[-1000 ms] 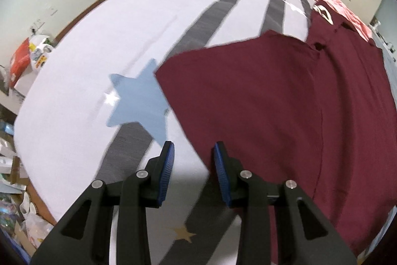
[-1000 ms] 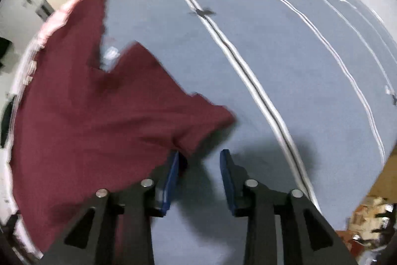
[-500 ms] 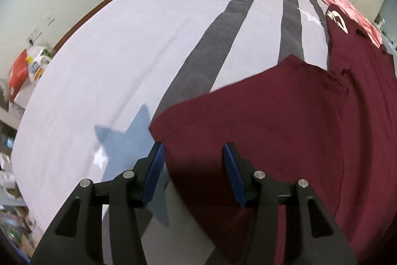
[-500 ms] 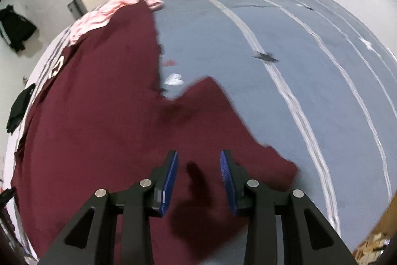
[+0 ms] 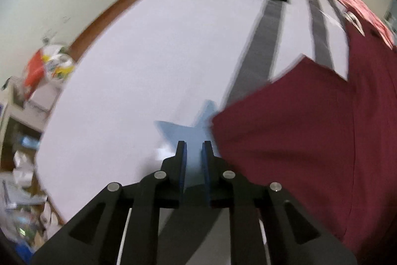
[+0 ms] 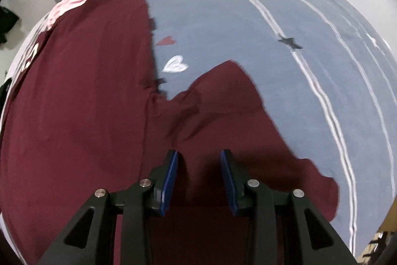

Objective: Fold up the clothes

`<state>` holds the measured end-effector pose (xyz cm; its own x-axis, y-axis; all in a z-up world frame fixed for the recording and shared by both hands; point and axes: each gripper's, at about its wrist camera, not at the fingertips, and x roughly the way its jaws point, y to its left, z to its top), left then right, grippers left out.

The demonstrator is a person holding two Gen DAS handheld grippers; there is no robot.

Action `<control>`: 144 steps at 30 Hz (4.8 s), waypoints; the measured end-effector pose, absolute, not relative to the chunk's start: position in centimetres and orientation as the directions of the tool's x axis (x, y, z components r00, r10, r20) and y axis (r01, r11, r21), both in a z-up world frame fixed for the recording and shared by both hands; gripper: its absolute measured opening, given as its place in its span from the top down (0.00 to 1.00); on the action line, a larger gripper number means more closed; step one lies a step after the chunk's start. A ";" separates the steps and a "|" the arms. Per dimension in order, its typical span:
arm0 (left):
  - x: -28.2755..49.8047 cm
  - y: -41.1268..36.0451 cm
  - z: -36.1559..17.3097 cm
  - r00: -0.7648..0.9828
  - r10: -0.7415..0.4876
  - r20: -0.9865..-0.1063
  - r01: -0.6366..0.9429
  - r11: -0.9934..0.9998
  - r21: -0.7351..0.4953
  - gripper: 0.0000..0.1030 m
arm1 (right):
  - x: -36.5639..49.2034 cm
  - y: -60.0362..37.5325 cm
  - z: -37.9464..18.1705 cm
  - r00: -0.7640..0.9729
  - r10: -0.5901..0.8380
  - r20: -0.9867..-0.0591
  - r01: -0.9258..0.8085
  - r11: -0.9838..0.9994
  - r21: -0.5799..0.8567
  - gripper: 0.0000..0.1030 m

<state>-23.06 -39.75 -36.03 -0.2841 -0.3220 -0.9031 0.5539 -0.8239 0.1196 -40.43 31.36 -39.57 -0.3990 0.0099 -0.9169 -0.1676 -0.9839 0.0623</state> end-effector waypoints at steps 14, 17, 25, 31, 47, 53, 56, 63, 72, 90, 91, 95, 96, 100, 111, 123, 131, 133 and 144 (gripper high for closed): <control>-45.1 -23.9 -32.8 -0.543 -0.157 -0.825 0.206 -0.977 0.051 0.71 | -54.3 26.3 -35.0 -0.543 -0.101 -0.834 0.050 -0.995 0.088 0.57; -50.2 -20.0 -31.8 -0.580 -0.105 -0.808 0.145 -0.989 0.024 0.71 | -58.8 25.4 -35.4 -0.549 -0.113 -0.828 0.081 -0.993 0.082 0.56; -64.6 -11.9 -34.3 -0.616 -0.001 -0.788 -0.005 -1.000 0.005 0.71 | -67.3 24.2 -34.9 -0.586 -0.139 -0.798 0.076 -0.990 0.117 0.56; -71.0 -8.4 -37.2 -0.594 0.000 -0.804 -0.079 -0.995 0.058 0.71 | -70.0 25.5 -34.5 -0.609 -0.121 -0.784 -0.003 -0.988 0.155 0.56; -75.2 -23.4 -32.4 -0.601 -0.101 -0.793 0.099 -0.994 0.052 0.97 | -70.9 26.0 -35.1 -0.580 -0.054 -0.813 -0.056 -0.993 0.107 0.56; -78.8 -32.4 -33.6 -0.528 -0.227 -0.818 0.222 -0.967 0.125 0.97 | -73.8 23.7 -36.3 -0.554 -0.033 -0.832 -0.049 -0.996 0.072 0.56; -79.8 -35.5 -34.2 -0.499 -0.243 -0.832 0.276 -0.954 0.114 0.97 | -75.2 23.4 -36.5 -0.550 -0.024 -0.835 -0.061 -0.996 0.069 0.56; -76.3 -32.5 -33.3 -0.567 -0.057 -0.822 0.119 -0.993 -0.013 0.97 | -77.3 23.3 -35.7 -0.570 -0.029 -0.821 -0.067 -0.994 0.082 0.56; -73.1 -27.1 -37.1 -0.497 0.066 -0.865 0.000 -0.997 -0.076 0.96 | -80.2 22.2 -35.7 -0.561 -0.033 -0.827 -0.019 -0.998 0.053 0.53; -73.0 -26.6 -38.8 -0.464 -0.027 -0.885 0.053 -0.999 0.003 0.96 | -82.2 25.6 -35.5 -0.504 -0.032 -0.863 0.029 -0.999 0.020 0.98; -73.1 -26.5 -38.9 -0.464 -0.032 -0.885 0.051 -0.999 0.009 0.96 | -82.8 25.8 -36.8 -0.472 -0.030 -0.881 0.013 -1.000 0.027 0.98; -73.3 -26.4 -38.9 -0.462 -0.042 -0.886 0.042 -0.999 0.025 0.96 | -84.0 26.4 -39.0 -0.430 0.012 -0.903 -0.063 -0.998 0.016 0.97; -73.3 -26.5 -38.8 -0.462 -0.041 -0.886 0.043 -0.999 0.023 0.96 | -84.1 26.7 -38.9 -0.435 0.028 -0.900 -0.078 -0.997 0.006 0.97; -72.7 -27.1 -37.3 -0.494 -0.054 -0.868 0.087 -0.996 0.013 0.96 | -83.0 28.2 -36.4 -0.486 0.032 -0.873 -0.113 -0.993 0.027 0.92; -64.2 -28.1 -30.3 -0.608 0.004 -0.794 0.138 -0.984 -0.110 0.83 | -68.9 29.1 -30.9 -0.600 -0.052 -0.798 -0.063 -0.992 0.112 0.71; -51.6 -27.4 -30.5 -0.532 0.040 -0.846 0.127 -0.984 -0.127 0.79 | -51.8 26.5 -33.0 -0.493 -0.011 -0.870 -0.120 -0.990 0.080 0.71; -43.1 -27.0 -29.9 -0.509 0.037 -0.860 0.115 -0.987 -0.111 0.78 | -42.3 28.5 -32.3 -0.475 0.038 -0.879 -0.189 -0.980 0.059 0.71; -41.1 -27.1 -30.0 -0.507 0.023 -0.861 0.125 -0.987 -0.100 0.78 | -40.1 29.5 -32.3 -0.472 0.051 -0.880 -0.205 -0.977 0.053 0.71; -28.3 -25.7 -29.9 -0.516 -0.063 -0.854 0.208 -0.977 -0.054 0.78 | -32.4 35.1 -33.9 -0.478 0.076 -0.875 -0.224 -0.974 0.037 0.68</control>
<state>-28.31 -25.66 -29.90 -0.5157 -0.0625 -0.8545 0.2077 -0.9767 -0.0539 -32.38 35.09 -33.85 -0.4777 0.0761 -0.8752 -0.2236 -0.9740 0.0374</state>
